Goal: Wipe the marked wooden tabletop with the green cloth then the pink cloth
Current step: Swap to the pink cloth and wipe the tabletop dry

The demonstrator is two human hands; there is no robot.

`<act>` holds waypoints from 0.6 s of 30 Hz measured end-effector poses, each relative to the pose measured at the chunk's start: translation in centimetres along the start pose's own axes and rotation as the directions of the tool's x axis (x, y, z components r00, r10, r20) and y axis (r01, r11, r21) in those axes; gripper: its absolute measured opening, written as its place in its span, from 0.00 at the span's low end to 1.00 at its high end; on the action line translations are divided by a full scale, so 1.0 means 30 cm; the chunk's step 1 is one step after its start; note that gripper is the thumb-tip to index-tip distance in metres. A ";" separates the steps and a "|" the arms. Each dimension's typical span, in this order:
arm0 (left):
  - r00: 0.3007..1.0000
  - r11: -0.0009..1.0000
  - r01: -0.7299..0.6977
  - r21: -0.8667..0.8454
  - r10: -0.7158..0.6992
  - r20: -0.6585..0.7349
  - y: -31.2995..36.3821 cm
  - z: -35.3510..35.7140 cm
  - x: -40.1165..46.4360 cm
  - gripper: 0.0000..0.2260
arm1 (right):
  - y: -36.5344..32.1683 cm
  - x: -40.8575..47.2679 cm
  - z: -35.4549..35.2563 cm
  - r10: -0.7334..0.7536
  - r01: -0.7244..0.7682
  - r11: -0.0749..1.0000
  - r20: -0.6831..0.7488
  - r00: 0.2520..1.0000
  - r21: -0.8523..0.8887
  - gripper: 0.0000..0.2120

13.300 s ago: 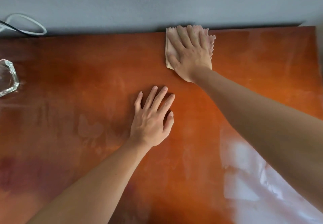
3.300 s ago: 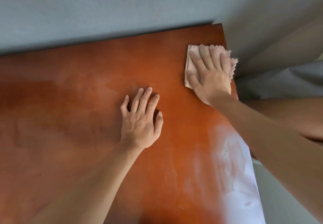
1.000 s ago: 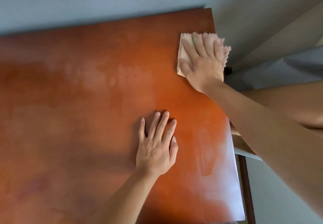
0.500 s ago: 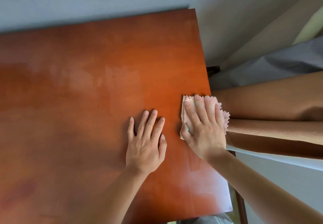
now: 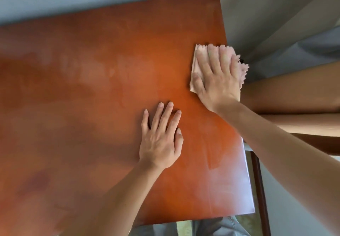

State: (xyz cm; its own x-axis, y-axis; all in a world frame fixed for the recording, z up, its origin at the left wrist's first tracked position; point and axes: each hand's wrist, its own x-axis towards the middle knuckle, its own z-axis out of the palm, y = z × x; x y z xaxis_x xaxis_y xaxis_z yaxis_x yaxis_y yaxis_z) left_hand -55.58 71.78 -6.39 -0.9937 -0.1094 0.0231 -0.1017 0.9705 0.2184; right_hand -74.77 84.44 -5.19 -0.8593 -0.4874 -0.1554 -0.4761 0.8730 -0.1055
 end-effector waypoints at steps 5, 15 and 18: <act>1.000 1.000 -0.001 -0.006 0.001 -0.012 -0.007 0.012 0.000 0.22 | -0.052 -0.167 0.026 0.035 -0.035 0.999 -0.003 0.999 0.029 0.30; 0.997 0.995 0.023 -0.097 -0.015 0.082 -0.007 -0.036 0.011 0.23 | -0.164 -0.571 0.089 0.162 -0.163 0.982 0.016 0.987 0.096 0.30; 0.996 0.992 -0.008 -0.124 0.018 0.085 -0.047 -0.069 -0.021 0.21 | -0.196 -0.607 0.111 0.192 -0.190 0.977 -0.015 0.981 0.102 0.30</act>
State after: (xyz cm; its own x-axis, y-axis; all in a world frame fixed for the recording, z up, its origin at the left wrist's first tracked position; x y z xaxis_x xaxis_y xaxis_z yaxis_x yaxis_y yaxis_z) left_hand -54.70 70.03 -4.69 -0.9958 -0.0729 -0.0559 -0.0876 0.9371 0.3378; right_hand -55.70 88.12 -5.00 -0.9375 -0.3101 -0.1579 -0.2828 0.9433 -0.1735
